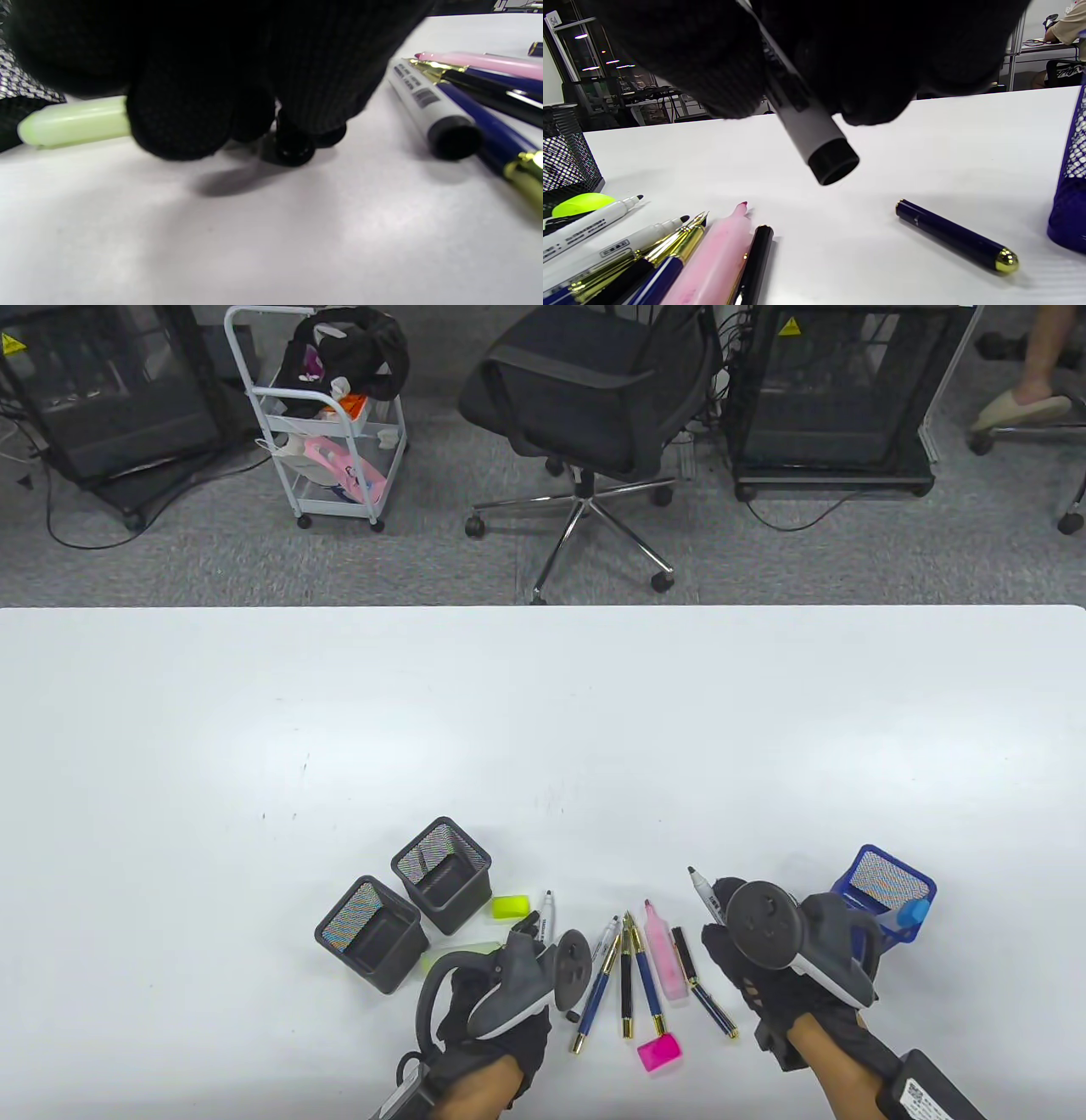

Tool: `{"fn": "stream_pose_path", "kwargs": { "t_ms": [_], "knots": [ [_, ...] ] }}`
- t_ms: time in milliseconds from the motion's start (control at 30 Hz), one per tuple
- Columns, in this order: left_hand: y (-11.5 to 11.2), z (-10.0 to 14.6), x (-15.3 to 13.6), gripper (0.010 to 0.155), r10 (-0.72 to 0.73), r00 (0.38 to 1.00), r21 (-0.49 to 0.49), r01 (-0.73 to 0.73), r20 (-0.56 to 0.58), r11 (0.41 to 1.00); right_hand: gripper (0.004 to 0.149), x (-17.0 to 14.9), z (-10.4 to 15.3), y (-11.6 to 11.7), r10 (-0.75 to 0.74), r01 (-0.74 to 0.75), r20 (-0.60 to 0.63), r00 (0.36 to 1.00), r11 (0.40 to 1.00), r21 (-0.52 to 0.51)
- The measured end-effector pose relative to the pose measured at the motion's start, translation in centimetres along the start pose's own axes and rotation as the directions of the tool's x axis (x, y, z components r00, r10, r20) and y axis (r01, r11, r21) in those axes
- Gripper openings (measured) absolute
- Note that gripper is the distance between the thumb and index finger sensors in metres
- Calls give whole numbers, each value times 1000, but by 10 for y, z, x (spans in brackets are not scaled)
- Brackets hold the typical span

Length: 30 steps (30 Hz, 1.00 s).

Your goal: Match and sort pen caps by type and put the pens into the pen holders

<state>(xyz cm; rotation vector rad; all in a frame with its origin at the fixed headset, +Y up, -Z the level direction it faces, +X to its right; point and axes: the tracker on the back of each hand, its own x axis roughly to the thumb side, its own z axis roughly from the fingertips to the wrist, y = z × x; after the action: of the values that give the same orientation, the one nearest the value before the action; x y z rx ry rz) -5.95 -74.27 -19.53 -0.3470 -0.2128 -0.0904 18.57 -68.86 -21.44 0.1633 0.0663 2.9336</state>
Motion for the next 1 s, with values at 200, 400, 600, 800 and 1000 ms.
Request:
{"fn": "stream_pose_path", "kwargs": {
  "t_ms": [200, 400, 600, 800, 1000],
  "knots": [
    [-3, -1, 1, 60, -39, 999, -17, 39, -5, 999, 57, 0, 0, 0, 6, -6, 1, 1000, 1000, 2],
    [-4, -1, 6, 61, -98, 995, -7, 98, -6, 995, 57, 0, 0, 0, 11, -12, 3, 1000, 1000, 3],
    [4, 2, 7, 62, -74, 997, 8, 74, 7, 997, 57, -1, 1, -2, 1, -1, 6, 1000, 1000, -6],
    [32, 19, -15, 66, 218, 974, 126, -224, 59, 966, 57, 3, 4, -6, -29, 33, 57, 998, 998, -60],
    [42, 22, -55, 50, 693, 680, 110, -728, 239, 676, 56, 25, 13, -8, -25, 45, 209, 978, 995, -89]
  ]
}}
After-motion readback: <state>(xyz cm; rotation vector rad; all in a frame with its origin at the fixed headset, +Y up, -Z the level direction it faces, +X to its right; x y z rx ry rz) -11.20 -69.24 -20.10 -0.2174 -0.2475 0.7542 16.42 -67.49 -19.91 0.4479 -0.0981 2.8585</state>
